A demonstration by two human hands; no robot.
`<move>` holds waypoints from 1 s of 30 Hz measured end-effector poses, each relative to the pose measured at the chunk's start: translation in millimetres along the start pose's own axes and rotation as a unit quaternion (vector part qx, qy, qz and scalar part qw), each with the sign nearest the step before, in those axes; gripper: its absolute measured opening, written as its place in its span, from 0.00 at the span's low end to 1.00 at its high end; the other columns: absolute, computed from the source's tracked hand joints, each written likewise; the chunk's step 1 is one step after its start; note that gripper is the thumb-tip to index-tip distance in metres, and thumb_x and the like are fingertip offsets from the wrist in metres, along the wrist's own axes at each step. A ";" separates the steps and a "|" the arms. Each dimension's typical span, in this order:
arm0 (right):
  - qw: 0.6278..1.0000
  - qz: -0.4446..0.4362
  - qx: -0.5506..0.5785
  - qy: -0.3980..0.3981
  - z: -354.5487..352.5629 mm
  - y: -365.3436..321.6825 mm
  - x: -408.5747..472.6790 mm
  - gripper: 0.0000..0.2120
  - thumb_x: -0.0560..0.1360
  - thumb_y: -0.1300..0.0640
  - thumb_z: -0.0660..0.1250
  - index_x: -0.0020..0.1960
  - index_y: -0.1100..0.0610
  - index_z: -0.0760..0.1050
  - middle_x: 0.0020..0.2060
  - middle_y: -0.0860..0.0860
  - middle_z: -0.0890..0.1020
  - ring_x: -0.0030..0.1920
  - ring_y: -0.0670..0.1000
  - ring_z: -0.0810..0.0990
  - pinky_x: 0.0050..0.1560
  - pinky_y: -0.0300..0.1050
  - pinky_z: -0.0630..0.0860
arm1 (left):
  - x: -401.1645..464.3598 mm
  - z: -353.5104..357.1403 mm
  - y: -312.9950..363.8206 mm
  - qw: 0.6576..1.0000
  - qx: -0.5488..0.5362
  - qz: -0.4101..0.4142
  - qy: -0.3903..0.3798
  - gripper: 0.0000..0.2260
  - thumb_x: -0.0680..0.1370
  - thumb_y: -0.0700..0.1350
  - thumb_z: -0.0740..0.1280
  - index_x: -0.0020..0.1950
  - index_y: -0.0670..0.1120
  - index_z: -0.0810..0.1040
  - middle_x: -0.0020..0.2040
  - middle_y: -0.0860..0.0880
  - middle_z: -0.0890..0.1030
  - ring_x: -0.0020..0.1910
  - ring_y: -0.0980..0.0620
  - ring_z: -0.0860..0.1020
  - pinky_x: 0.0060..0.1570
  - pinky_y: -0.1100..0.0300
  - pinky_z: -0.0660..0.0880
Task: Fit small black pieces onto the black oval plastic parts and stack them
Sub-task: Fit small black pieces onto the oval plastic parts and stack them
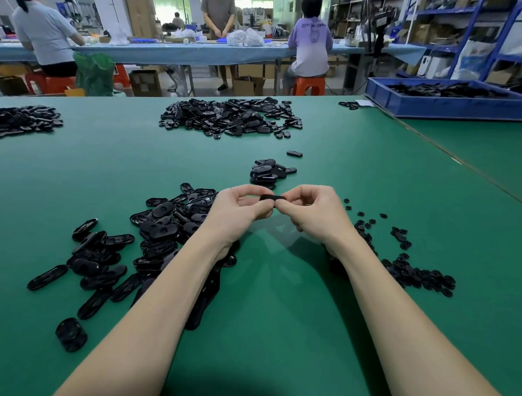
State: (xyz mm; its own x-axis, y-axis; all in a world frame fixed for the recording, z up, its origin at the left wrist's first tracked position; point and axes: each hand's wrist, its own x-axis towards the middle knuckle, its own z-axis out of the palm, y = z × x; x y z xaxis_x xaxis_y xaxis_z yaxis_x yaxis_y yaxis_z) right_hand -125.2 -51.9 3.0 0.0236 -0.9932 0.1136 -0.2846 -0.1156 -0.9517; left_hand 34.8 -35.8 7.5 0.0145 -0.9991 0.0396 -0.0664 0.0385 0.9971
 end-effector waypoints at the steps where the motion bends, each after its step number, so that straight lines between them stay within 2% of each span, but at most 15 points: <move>1: 1.000 0.004 0.025 0.001 -1.4 -1.0 0.1 0.05 0.73 0.57 0.76 0.40 0.53 0.83 0.25 0.41 0.77 0.27 0.45 0.72 0.34 0.42 0.71 | 0.6 -2.3 1.3 1.000 0.018 0.023 -0.006 0.08 0.76 0.35 0.73 0.52 0.47 0.83 0.42 0.46 0.87 0.40 0.54 0.83 0.52 0.64 0.79; 4: 0.996 0.016 0.082 0.025 -1.6 -5.4 -0.1 0.02 0.75 0.55 0.75 0.46 0.53 0.83 0.28 0.44 0.80 0.26 0.45 0.72 0.29 0.38 0.71 | 4.5 -7.6 5.3 0.987 0.127 0.094 0.013 0.11 0.75 0.37 0.74 0.53 0.51 0.83 0.39 0.54 0.85 0.39 0.59 0.82 0.49 0.70 0.77; 7: 0.988 0.053 0.130 0.065 10.5 -9.9 0.9 0.02 0.78 0.54 0.71 0.49 0.52 0.80 0.35 0.47 0.82 0.26 0.44 0.75 0.30 0.38 0.75 | 6.8 -11.8 3.9 0.957 0.244 0.145 0.065 0.08 0.73 0.43 0.76 0.51 0.53 0.85 0.40 0.61 0.83 0.37 0.63 0.81 0.42 0.78 0.70; 9: 0.984 0.069 0.135 0.094 25.6 -10.0 -1.0 0.04 0.79 0.51 0.68 0.50 0.51 0.78 0.40 0.47 0.84 0.31 0.44 0.80 0.37 0.44 0.80 | 8.5 -16.9 2.3 0.936 0.300 0.160 0.094 0.07 0.73 0.46 0.76 0.50 0.53 0.85 0.41 0.62 0.83 0.37 0.60 0.81 0.39 0.78 0.68; 11: 0.981 0.063 0.127 0.131 40.4 -6.8 -4.7 0.05 0.80 0.49 0.67 0.50 0.50 0.77 0.44 0.47 0.84 0.43 0.50 0.84 0.49 0.52 0.81 | 13.2 -20.9 1.6 0.921 0.332 0.159 0.125 0.06 0.73 0.48 0.76 0.49 0.54 0.86 0.42 0.60 0.83 0.36 0.57 0.80 0.39 0.75 0.69; 12: 0.979 0.057 0.123 0.149 46.0 -5.0 -7.1 0.05 0.80 0.50 0.66 0.49 0.50 0.77 0.45 0.46 0.83 0.47 0.52 0.83 0.52 0.51 0.79 | 16.8 -21.4 1.4 0.917 0.340 0.157 0.138 0.06 0.73 0.48 0.76 0.49 0.54 0.86 0.42 0.59 0.83 0.35 0.56 0.80 0.41 0.71 0.72; 14: 0.976 0.039 0.117 0.178 51.5 -0.9 -10.4 0.05 0.81 0.51 0.66 0.49 0.51 0.78 0.43 0.42 0.81 0.46 0.44 0.80 0.48 0.40 0.73 | 26.8 -17.2 1.3 0.907 0.358 0.152 0.160 0.07 0.72 0.51 0.75 0.50 0.55 0.85 0.43 0.58 0.83 0.36 0.55 0.79 0.44 0.62 0.76; 16: 0.973 0.023 0.122 0.196 53.0 2.1 -10.2 0.06 0.81 0.52 0.66 0.48 0.53 0.78 0.43 0.42 0.80 0.40 0.34 0.76 0.40 0.29 0.67 | 40.6 -5.6 3.2 0.889 0.398 0.156 0.164 0.08 0.73 0.54 0.75 0.51 0.56 0.84 0.45 0.58 0.82 0.40 0.54 0.76 0.44 0.59 0.74; 18: 0.969 0.021 0.133 0.206 52.6 4.0 -9.3 0.07 0.81 0.52 0.65 0.47 0.54 0.79 0.43 0.44 0.82 0.37 0.32 0.75 0.39 0.27 0.67 | 58.3 8.7 7.4 0.869 0.442 0.166 0.147 0.09 0.73 0.54 0.74 0.52 0.55 0.83 0.49 0.55 0.81 0.45 0.53 0.76 0.44 0.59 0.72; 19: 0.967 0.027 0.143 0.208 52.0 4.2 -8.8 0.08 0.81 0.52 0.65 0.46 0.53 0.79 0.43 0.46 0.83 0.37 0.35 0.76 0.41 0.31 0.70 | 67.8 15.3 10.5 0.862 0.459 0.168 0.136 0.09 0.74 0.53 0.73 0.53 0.55 0.83 0.50 0.53 0.80 0.49 0.51 0.77 0.45 0.59 0.72; 20: 0.965 0.038 0.156 0.208 51.4 4.3 -8.5 0.08 0.80 0.52 0.65 0.44 0.52 0.78 0.44 0.47 0.84 0.38 0.39 0.77 0.45 0.40 0.73 | 77.1 21.5 13.1 0.855 0.476 0.167 0.122 0.09 0.74 0.52 0.73 0.53 0.54 0.83 0.51 0.51 0.79 0.54 0.50 0.77 0.46 0.58 0.72; 22: 0.958 0.060 0.184 0.209 51.0 4.1 -7.0 0.09 0.80 0.52 0.65 0.41 0.50 0.77 0.44 0.48 0.84 0.43 0.53 0.80 0.52 0.58 0.77 | 93.4 31.6 16.0 0.836 0.516 0.161 0.094 0.10 0.75 0.50 0.72 0.56 0.53 0.83 0.55 0.48 0.76 0.60 0.47 0.74 0.53 0.56 0.72; 23: 0.957 0.065 0.188 0.211 50.8 3.9 -6.7 0.09 0.79 0.52 0.65 0.40 0.50 0.77 0.43 0.48 0.85 0.45 0.58 0.80 0.54 0.63 0.78 | 99.5 35.7 16.2 0.823 0.539 0.157 0.085 0.10 0.76 0.49 0.71 0.57 0.52 0.83 0.58 0.47 0.75 0.62 0.46 0.71 0.56 0.55 0.71; 26: 0.960 0.069 0.182 0.203 50.8 2.2 -7.8 0.09 0.77 0.50 0.64 0.40 0.50 0.78 0.42 0.47 0.84 0.45 0.61 0.81 0.54 0.67 0.77 | 112.4 44.1 13.6 0.789 0.592 0.147 0.076 0.11 0.77 0.47 0.69 0.59 0.54 0.82 0.62 0.47 0.71 0.65 0.45 0.67 0.61 0.53 0.66; 30: 0.964 0.064 0.181 0.184 51.6 1.4 -9.5 0.09 0.75 0.48 0.63 0.39 0.49 0.78 0.38 0.45 0.83 0.40 0.55 0.79 0.50 0.63 0.78 | 117.1 47.7 10.3 0.788 0.600 0.118 0.068 0.12 0.77 0.47 0.69 0.60 0.54 0.81 0.64 0.47 0.70 0.67 0.45 0.65 0.64 0.52 0.65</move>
State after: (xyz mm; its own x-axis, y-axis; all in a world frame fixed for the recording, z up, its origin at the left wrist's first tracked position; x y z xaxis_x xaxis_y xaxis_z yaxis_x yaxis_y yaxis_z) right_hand -76.4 -43.2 -14.2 -0.3506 -0.9363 0.0195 0.0920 -0.0552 -0.9942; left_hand -11.8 -153.2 19.2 -0.0392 -0.9523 0.3025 -0.9781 0.0985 0.1833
